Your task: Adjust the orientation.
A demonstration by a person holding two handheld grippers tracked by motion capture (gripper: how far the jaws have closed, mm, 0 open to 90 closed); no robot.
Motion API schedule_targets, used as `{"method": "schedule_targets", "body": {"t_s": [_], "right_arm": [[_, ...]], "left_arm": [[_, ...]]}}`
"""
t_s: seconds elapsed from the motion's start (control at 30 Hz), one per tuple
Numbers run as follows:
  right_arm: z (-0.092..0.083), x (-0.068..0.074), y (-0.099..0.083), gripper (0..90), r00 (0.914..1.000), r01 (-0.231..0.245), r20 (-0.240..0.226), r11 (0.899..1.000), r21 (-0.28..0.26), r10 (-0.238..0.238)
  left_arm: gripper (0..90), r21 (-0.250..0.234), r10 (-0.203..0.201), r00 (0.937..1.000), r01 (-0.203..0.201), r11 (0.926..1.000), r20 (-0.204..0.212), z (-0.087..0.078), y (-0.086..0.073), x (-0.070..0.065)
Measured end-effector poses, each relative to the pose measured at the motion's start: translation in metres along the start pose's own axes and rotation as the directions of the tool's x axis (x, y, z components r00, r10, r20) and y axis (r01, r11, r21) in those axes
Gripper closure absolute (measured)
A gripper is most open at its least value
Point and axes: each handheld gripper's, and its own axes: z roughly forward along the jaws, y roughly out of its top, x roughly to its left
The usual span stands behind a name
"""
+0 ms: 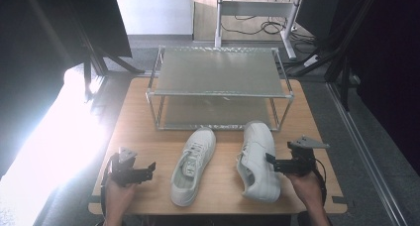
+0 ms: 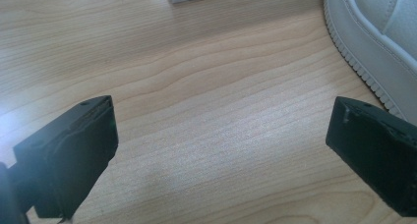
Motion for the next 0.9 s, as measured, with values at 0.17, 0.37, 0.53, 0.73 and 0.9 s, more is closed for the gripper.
{"method": "schedule_targets", "body": {"t_s": [0.17,0.37,0.53,0.73,0.9], "right_arm": [[-0.008,-0.011,-0.005,2.8,0.9989,-0.018,0.043,1.000,0.001,0.018],[-0.014,-0.027,-0.015,5.1,0.9953,-0.063,0.074,0.998,0.004,0.062],[-0.019,-0.036,-0.023,11.4,0.9917,-0.079,0.103,0.997,0.020,0.076],[-0.018,-0.050,-0.037,14.9,0.9824,-0.106,0.161,0.992,0.065,0.094],[-0.016,-0.060,-0.043,15.5,0.9788,-0.153,0.146,0.986,0.059,0.143]], "left_arm": [[0.0,-0.002,-0.008,0.9999,0.008,1.0000,0.011,0.000,0.000,0.000],[0.0,-0.008,-0.005,0.9998,0.006,1.0000,0.021,0.001,0.000,-0.001],[0.0,-0.011,-0.004,0.9997,0.004,0.9999,0.024,0.002,0.000,-0.001],[0.0,-0.008,0.005,0.9997,-0.005,1.0000,0.023,0.003,0.000,-0.003],[0.0,0.003,-0.003,0.9996,0.003,1.0000,0.028,0.002,0.000,-0.002]]}}
